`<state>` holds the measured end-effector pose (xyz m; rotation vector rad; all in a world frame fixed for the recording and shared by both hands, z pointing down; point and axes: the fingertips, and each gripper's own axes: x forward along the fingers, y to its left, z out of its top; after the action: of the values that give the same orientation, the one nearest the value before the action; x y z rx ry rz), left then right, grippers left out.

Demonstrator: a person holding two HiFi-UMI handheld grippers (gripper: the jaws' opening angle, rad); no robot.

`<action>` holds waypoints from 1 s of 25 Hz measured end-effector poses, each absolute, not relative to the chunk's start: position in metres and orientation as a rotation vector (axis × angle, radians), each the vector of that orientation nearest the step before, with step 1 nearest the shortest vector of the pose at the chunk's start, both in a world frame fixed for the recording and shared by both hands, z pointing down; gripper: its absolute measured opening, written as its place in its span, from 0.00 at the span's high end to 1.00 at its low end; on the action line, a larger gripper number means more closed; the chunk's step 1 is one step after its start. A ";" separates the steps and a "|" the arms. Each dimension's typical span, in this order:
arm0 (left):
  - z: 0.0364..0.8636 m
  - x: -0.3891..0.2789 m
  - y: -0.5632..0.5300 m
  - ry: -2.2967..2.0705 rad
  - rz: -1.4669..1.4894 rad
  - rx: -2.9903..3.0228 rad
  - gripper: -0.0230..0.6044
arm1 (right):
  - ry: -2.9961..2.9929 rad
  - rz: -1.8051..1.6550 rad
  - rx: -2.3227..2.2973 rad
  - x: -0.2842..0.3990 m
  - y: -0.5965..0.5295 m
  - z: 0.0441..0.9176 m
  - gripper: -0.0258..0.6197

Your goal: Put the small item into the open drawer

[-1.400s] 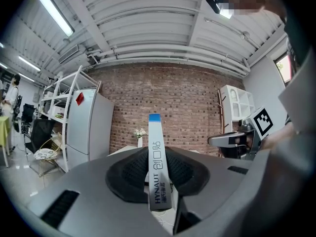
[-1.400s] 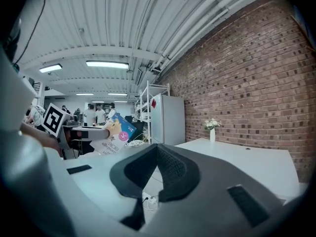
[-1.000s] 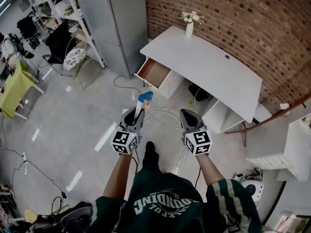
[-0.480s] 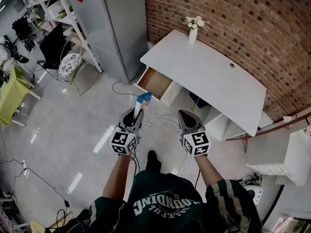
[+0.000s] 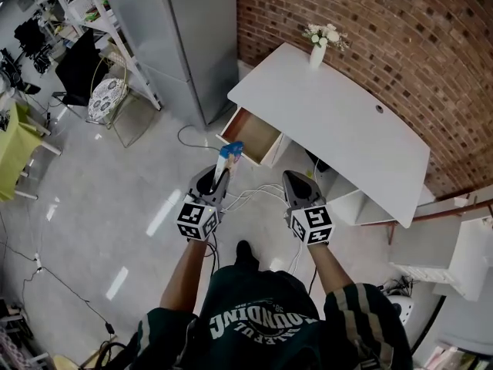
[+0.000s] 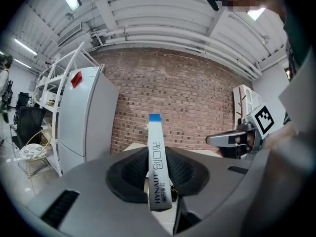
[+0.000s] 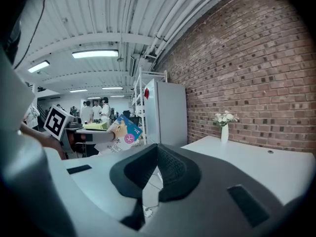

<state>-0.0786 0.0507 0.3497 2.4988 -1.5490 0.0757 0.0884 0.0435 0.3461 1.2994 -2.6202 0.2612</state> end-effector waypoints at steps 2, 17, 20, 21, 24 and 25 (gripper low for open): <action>0.351 -0.081 0.041 -1.533 0.080 2.505 0.80 | -2.611 0.267 1.311 0.085 0.035 0.349 0.92; 0.372 -0.079 -0.027 -1.491 0.111 2.489 0.80 | -2.586 0.316 1.326 0.086 -0.030 0.367 0.92; 0.377 -0.082 -0.047 -1.506 0.125 2.472 0.80 | -2.602 0.329 1.308 0.082 -0.057 0.370 0.92; 0.379 -0.083 -0.053 -1.512 0.128 2.463 0.80 | -2.607 0.334 1.300 0.081 -0.066 0.370 0.92; 0.384 -0.086 -0.070 -1.528 0.139 2.437 0.80 | -2.620 0.347 1.269 0.076 -0.091 0.373 0.92; 0.386 -0.087 -0.076 -1.536 0.143 2.429 0.80 | -2.624 0.350 1.255 0.073 -0.098 0.374 0.92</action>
<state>-0.0870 -0.0757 0.3860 2.4290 -1.5362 0.1433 0.0734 -0.0983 0.3743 1.2552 -2.6244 0.3501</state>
